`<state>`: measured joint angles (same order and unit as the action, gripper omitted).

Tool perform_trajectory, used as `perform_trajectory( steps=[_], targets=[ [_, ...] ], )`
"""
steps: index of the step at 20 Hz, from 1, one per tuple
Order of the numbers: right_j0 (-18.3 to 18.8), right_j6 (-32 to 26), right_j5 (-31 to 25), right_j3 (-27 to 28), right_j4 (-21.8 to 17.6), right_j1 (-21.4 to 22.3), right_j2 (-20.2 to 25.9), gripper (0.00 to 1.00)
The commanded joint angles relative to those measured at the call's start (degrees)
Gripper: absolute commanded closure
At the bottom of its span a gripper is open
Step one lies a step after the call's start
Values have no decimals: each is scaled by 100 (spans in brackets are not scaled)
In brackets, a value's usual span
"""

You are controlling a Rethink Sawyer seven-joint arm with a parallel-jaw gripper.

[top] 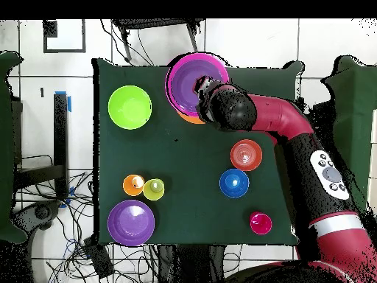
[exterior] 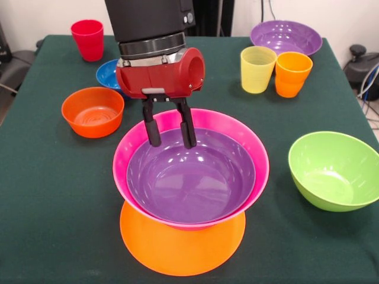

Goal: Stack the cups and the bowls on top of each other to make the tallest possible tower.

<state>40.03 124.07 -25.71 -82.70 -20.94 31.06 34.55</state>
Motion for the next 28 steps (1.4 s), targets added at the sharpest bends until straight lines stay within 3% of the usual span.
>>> perform_trajectory(
  steps=[1, 28],
  targets=[
    [-239, 362, -6, -468, -51, -258, -436, 0],
    [-433, 451, 251, -469, -58, -352, -713, 0]
  ],
)
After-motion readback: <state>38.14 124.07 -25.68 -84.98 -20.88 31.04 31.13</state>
